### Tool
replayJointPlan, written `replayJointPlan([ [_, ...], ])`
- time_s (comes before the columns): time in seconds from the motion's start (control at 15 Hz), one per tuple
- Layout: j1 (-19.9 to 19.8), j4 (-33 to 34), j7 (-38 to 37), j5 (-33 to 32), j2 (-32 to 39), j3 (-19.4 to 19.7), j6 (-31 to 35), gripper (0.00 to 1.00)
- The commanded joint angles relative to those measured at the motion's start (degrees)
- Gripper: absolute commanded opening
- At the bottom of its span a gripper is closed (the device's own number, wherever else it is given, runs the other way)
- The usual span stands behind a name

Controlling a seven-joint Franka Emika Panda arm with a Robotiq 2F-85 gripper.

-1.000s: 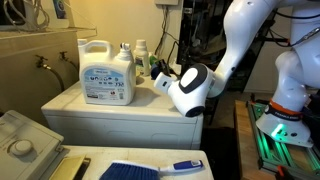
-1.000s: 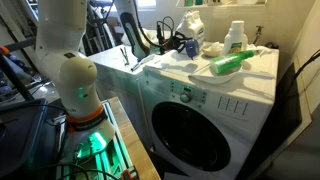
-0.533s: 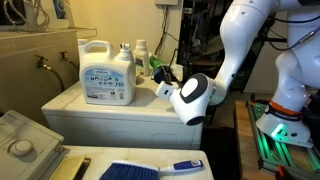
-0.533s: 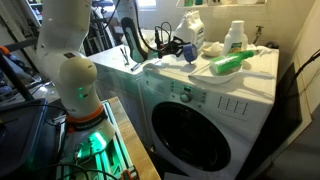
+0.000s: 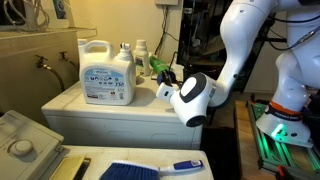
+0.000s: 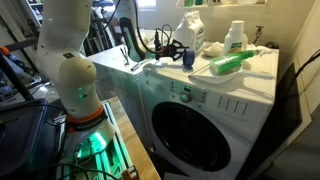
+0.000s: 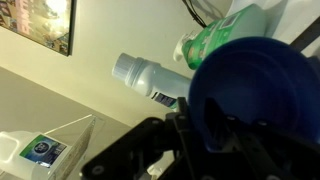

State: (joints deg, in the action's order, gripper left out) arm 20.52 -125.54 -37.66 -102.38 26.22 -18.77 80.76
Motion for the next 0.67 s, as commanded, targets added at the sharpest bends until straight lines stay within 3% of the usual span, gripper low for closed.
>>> replayJointPlan([
  [0.0,-1.62,0.24,0.99,3.85,-0.87,-1.38,4.39,0.55],
  [0.2,-1.66,0.84,0.96,5.89,-1.22,-1.47,6.40,0.78],
  [0.27,-1.49,1.10,0.83,6.48,-1.16,-1.35,6.39,0.37],
  [0.4,-1.37,1.29,0.77,7.27,-1.27,-1.20,6.75,0.41],
  [0.6,-0.80,1.73,0.05,7.08,-1.00,-0.84,5.51,0.19],
])
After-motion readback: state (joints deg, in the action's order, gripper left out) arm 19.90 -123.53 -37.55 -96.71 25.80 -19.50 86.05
